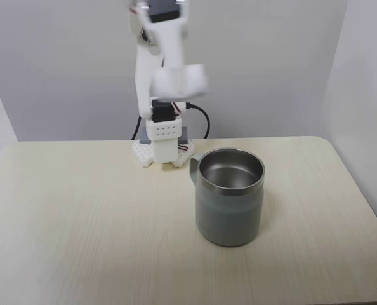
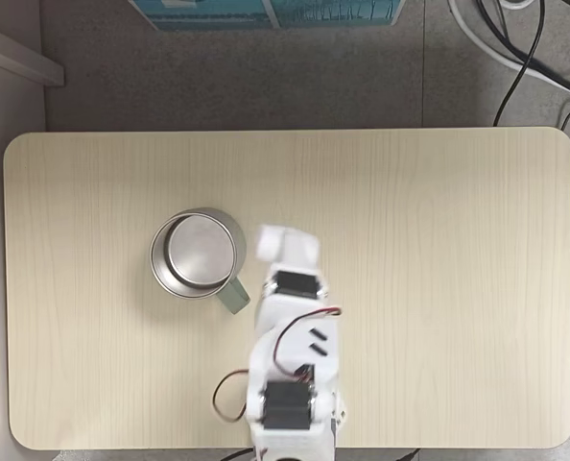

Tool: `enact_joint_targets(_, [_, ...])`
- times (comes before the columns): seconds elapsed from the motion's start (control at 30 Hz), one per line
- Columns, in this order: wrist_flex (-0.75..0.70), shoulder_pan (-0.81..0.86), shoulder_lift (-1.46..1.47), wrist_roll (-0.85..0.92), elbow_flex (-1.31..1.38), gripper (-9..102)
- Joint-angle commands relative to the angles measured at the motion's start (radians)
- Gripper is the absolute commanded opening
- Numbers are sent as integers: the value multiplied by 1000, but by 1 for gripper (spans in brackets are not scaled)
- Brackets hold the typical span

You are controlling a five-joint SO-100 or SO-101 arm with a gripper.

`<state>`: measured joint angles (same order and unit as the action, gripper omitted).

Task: Grasp a dressing and put it in the cup.

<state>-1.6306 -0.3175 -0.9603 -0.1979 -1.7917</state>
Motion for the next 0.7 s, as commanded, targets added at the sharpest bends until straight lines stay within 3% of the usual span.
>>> enact_joint_targets(0.0, [55,-86,2,40,52,0])
enact_joint_targets(0.6, [153,-307,-284,270,314,0])
enact_joint_targets(0.67, [160,-310,-282,285,337,4])
